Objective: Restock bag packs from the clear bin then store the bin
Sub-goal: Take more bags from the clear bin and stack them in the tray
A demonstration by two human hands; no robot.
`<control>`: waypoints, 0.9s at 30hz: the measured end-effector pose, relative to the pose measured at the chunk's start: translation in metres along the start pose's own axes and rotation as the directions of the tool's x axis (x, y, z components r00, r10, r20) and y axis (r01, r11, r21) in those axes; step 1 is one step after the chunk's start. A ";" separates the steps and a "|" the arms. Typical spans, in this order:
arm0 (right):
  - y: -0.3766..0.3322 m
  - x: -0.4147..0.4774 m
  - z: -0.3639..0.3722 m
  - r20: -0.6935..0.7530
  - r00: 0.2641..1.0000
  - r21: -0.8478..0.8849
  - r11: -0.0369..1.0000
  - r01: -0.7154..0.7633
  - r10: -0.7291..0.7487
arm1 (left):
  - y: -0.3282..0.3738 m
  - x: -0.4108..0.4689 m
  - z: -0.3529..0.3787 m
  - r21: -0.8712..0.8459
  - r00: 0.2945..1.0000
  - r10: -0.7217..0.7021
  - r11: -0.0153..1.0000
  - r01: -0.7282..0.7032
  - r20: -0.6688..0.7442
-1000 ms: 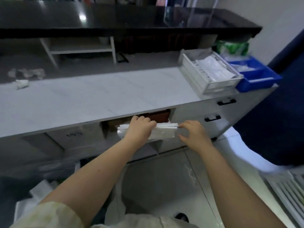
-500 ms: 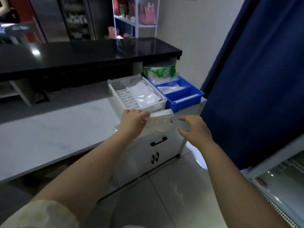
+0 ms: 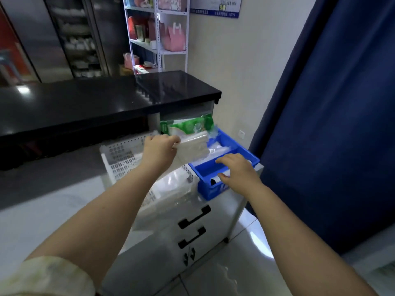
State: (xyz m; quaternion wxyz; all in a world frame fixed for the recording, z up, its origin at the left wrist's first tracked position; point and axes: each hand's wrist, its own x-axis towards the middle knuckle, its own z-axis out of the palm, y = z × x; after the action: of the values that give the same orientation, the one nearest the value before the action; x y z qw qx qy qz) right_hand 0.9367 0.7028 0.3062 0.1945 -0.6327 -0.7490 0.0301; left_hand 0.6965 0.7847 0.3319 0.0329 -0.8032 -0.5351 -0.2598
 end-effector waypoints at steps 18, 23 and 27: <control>0.149 0.211 0.061 0.370 0.925 0.043 0.996 0.080 -0.090 | 0.003 0.196 0.140 0.185 0.995 0.014 0.982 -0.032 0.099; 0.172 0.251 0.094 0.588 0.796 -0.011 0.982 0.187 -0.144 | 0.008 0.220 0.151 0.251 0.981 -0.136 0.963 0.098 0.139; 0.178 0.271 0.121 0.704 0.667 0.050 0.953 0.298 -0.245 | 0.013 0.233 0.157 0.293 0.968 -0.207 0.943 0.159 0.141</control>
State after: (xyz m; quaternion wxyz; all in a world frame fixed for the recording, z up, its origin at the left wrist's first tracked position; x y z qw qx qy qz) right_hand 1.0302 1.0228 0.2118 -0.1247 -0.4610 -0.8523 0.2131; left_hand 0.8358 1.0277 0.3049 0.0760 -0.7562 -0.6398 -0.1139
